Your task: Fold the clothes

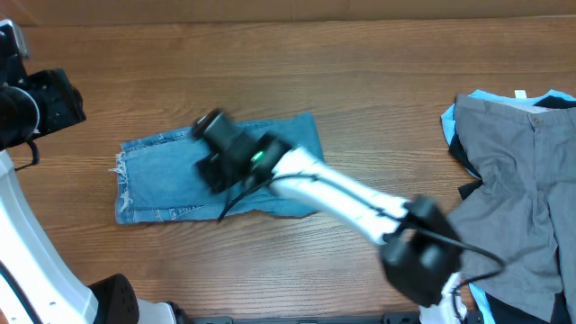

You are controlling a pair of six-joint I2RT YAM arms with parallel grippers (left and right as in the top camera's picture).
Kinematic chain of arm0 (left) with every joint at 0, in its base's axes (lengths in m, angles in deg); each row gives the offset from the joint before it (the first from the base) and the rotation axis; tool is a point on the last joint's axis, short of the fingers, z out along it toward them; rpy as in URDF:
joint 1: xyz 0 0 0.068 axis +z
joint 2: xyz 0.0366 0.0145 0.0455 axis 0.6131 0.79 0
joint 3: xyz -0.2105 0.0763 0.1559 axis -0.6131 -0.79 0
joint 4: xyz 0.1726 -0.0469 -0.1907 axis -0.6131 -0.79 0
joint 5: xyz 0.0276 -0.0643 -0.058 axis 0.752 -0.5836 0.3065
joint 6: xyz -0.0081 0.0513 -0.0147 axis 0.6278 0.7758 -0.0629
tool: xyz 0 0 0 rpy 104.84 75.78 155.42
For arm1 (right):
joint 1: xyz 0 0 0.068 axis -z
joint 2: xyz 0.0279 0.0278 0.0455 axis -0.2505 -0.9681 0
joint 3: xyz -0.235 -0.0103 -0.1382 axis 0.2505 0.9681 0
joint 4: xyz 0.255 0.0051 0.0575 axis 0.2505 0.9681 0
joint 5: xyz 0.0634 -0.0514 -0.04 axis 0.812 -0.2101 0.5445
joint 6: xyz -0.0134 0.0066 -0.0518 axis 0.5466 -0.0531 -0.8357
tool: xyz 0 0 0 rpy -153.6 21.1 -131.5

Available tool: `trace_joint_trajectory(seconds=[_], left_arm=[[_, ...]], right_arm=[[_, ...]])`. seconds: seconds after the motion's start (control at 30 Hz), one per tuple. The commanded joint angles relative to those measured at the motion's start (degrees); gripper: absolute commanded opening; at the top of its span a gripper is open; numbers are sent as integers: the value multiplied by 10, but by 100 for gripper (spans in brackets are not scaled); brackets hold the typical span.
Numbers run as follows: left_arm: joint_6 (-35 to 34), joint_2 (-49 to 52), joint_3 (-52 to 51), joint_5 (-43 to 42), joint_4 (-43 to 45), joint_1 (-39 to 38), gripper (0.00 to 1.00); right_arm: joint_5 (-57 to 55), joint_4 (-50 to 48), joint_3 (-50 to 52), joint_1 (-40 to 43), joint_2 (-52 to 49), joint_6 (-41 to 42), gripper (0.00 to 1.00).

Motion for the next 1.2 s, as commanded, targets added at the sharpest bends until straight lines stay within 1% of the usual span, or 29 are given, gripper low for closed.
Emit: trace_joint_trajectory(seconds=[0.0,0.03,0.07,0.13,0.2,0.27,0.33,0.43,0.53,0.6,0.7,0.73,0.77,0.83,0.9,0.97,1.1,1.17], left_arm=[[0,15,-52,-44,-1,-9,35],[0,17,-74,-52,0,-14,26],[0,19,-100,-53,4,-20,19],[5,24,-158,-54,24,-33,10],[14,29,-231,-55,62,-45,6],[21,35,-298,-55,98,-54,4],[21,43,-367,-55,143,-60,4],[21,63,-457,-35,219,-61,4],[20,91,-535,8,311,-60,4],[0,118,-568,29,355,-60,5],[-28,168,-591,63,393,-59,9],[-33,186,-591,69,397,-59,9],[-33,203,-591,70,400,-58,10],[-31,229,-591,70,403,-58,17],[-31,243,-589,67,401,-58,16],[-28,242,-578,56,387,-58,17],[9,223,-512,-35,321,-58,18],[30,204,-476,-92,288,-59,24]], right_arm=[[-6,52,-9,69,77,29,50],[8,72,-9,90,82,35,45],[29,90,-9,110,82,36,40],[54,128,-7,145,79,36,29],[55,166,2,174,68,36,24],[65,188,17,191,55,37,19],[90,200,40,203,38,36,18],[124,196,81,205,14,27,18],[148,175,127,202,-7,28,18],[160,163,158,202,-23,32,18],[159,160,194,207,-38,52,17],[156,161,204,212,-40,61,12],[155,161,211,218,-40,63,10],[137,167,216,237,-40,74,8],[118,179,215,258,-39,83,7],[122,197,208,278,-37,82,7],[148,217,181,302,-2,0,7],[178,216,170,303,32,-37,7]])
